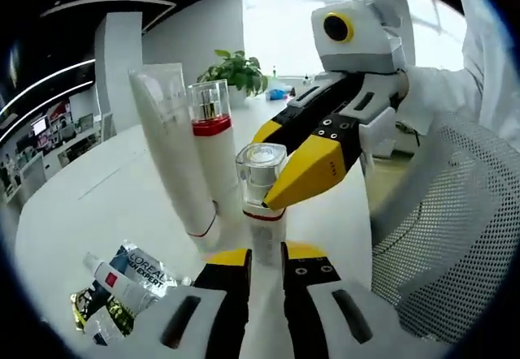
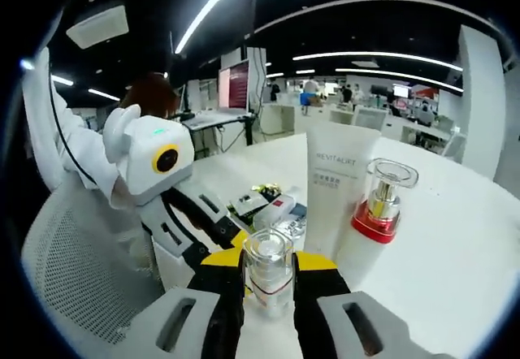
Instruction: Arrange the skincare products in the storage area until every visible bottle or jar stands upright without overlapping.
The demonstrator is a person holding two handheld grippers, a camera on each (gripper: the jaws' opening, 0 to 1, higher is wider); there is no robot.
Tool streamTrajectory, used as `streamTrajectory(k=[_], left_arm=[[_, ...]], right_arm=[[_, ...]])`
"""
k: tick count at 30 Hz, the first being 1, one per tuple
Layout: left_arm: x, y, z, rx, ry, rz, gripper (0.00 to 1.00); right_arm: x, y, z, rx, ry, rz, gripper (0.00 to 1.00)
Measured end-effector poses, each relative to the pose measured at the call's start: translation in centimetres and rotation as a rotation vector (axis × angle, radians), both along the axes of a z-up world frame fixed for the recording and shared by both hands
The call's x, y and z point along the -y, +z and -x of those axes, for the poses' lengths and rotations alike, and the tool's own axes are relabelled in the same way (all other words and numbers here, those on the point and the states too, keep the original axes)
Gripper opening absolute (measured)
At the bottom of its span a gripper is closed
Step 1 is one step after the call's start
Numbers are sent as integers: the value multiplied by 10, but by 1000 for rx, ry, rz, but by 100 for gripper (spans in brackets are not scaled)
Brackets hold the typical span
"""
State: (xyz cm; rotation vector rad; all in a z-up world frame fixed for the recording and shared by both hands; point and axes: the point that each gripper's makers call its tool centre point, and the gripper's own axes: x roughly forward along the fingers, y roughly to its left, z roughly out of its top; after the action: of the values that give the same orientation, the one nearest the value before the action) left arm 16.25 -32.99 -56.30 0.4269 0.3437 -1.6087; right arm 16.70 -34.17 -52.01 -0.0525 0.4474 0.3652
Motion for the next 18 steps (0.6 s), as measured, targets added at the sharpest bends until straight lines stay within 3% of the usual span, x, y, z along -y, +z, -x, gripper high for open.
streamTrajectory(k=[18], left_arm=[[2,-9,6,22,-14,-36,8]], right_arm=[[2,-3,9,-10,9,-10,21]])
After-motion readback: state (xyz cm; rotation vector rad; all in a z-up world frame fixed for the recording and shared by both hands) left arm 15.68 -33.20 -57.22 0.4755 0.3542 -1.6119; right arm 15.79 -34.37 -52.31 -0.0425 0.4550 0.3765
